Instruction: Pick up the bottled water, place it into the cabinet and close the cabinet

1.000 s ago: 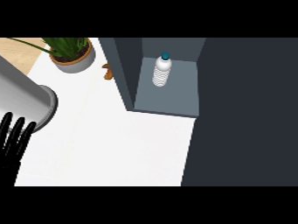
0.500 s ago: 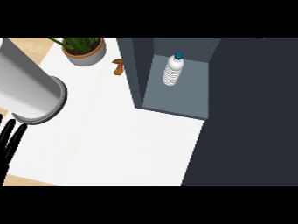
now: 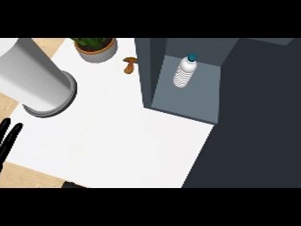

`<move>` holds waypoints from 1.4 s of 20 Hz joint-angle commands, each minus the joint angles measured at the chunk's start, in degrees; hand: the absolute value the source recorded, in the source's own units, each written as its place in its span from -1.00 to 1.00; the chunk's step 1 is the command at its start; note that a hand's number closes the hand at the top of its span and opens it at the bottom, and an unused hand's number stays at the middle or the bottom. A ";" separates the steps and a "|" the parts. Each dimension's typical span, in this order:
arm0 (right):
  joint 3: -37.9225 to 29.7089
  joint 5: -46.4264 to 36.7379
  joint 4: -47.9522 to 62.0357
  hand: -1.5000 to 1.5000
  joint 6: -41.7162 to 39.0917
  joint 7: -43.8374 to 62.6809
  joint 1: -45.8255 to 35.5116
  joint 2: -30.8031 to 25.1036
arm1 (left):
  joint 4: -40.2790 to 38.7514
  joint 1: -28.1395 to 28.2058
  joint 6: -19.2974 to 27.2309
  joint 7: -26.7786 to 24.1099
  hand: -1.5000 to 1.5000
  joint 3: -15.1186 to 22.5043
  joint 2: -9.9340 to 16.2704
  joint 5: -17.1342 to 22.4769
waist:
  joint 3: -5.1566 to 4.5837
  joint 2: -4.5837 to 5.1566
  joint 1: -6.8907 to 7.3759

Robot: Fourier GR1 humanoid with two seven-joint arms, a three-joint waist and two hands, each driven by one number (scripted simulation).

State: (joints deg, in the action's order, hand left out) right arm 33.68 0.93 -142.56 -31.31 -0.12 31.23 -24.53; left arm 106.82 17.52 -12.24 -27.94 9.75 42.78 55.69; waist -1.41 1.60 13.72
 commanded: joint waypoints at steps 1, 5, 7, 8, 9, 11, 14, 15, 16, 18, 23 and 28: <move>6.45 -2.87 -2.04 1.00 -2.53 5.61 -6.68 0.06 | -0.22 -0.34 -1.08 0.32 -1.00 -0.73 0.83 0.57 | -0.24 0.14 0.86; 6.52 -2.24 -0.96 1.00 -2.14 7.41 -8.73 0.11 | -1.38 -0.61 -1.34 0.58 -1.00 -1.37 1.33 0.72 | -0.34 0.27 -0.10; 6.29 -1.99 -0.74 1.00 -2.20 8.12 -9.99 0.01 | -1.38 -0.38 -1.80 0.68 -1.00 -1.24 1.34 1.02 | -0.47 0.24 0.30; 6.04 -2.13 -0.23 1.00 -2.32 8.64 -11.13 -0.07 | -0.96 -0.41 -1.63 0.80 -1.00 -1.47 1.63 0.95 | -0.35 0.18 0.73; 6.24 -1.71 -0.13 1.00 -2.51 8.78 -11.67 -0.10 | -0.80 -0.50 -2.27 0.74 -1.00 -1.32 1.50 1.35 | -0.40 0.18 0.75; 5.97 -1.35 -0.83 1.00 -1.86 9.29 -12.55 0.49 | -1.37 -0.42 -2.34 0.78 -1.00 -1.71 1.62 1.61 | -0.42 -0.02 0.09; 5.61 -0.56 0.11 1.00 -1.47 10.01 -13.77 1.09 | -1.70 -0.66 -2.46 0.94 -1.00 -1.70 1.63 1.69 | -0.39 0.34 -0.16; 5.51 0.05 0.69 1.00 -0.87 9.88 -13.65 1.80 | -1.89 -0.27 -2.52 0.73 -1.00 -1.58 1.44 1.52 | -0.41 0.47 0.19; 5.57 0.69 0.91 1.00 -0.60 10.29 -13.73 2.16 | -1.48 -0.78 -2.60 0.63 -1.00 -1.58 1.24 1.72 | -0.37 0.66 -0.13; 5.68 1.74 1.74 1.00 0.21 10.37 -13.89 3.54 | -2.03 -0.84 -2.83 0.40 -1.00 -2.62 1.76 1.81 | -0.25 0.94 0.14; 7.74 5.85 4.56 1.00 -1.68 10.15 -13.45 3.90 | -2.14 -1.61 -3.53 0.91 -1.00 -2.54 2.02 2.30 | -0.18 2.53 1.95; 6.04 10.11 5.91 1.00 -0.88 10.07 -14.13 5.51 | -2.16 -2.28 -4.16 0.78 -1.00 -3.61 2.68 2.57 | 0.00 2.80 3.16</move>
State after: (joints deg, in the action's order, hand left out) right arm 33.63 7.26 -139.26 -34.37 6.47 18.70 -23.38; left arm 104.87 15.63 -15.95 -27.12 6.95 44.97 57.95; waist -1.67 3.80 15.93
